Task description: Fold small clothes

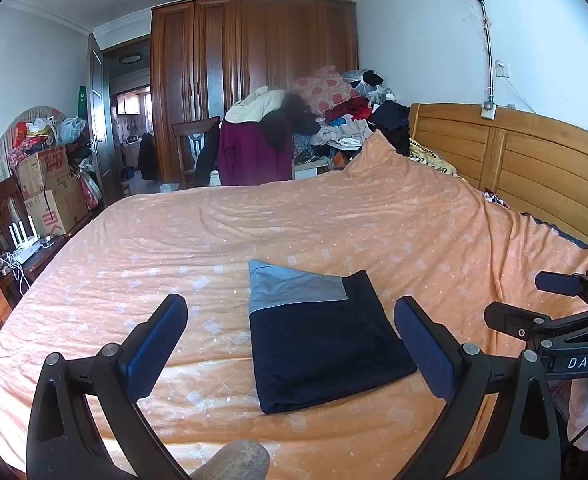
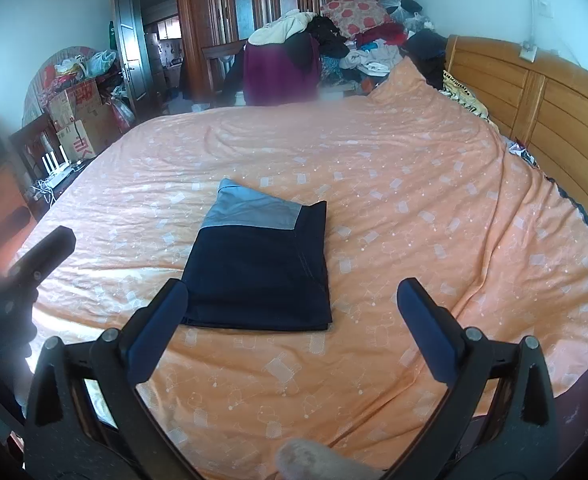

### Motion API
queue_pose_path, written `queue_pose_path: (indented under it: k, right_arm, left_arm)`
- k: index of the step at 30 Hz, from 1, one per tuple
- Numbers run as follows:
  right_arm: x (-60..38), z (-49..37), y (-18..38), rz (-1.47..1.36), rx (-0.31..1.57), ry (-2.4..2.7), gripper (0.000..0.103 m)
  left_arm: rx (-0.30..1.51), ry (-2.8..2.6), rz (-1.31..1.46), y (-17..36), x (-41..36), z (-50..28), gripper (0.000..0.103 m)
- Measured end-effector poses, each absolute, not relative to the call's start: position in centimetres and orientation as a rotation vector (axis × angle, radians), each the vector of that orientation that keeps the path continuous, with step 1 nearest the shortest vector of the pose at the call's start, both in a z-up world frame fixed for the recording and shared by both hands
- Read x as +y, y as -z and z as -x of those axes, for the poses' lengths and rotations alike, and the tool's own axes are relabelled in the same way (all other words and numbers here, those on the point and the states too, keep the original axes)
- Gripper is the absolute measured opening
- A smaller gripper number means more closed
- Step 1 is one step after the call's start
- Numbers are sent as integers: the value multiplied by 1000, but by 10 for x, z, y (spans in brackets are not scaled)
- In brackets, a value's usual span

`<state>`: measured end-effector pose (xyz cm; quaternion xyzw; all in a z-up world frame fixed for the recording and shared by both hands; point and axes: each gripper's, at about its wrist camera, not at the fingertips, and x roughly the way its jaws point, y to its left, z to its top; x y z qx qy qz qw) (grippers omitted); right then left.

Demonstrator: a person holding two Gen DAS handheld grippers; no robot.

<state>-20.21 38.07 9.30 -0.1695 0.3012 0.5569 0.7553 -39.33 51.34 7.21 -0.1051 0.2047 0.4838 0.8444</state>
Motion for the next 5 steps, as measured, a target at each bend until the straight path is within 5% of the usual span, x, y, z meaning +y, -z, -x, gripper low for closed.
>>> queue_pose_path:
  k: [5]
  right_arm:
    - [379, 202, -93, 364, 644, -1208, 103]
  left_arm:
    - [434, -1021, 219, -70, 513, 395, 103]
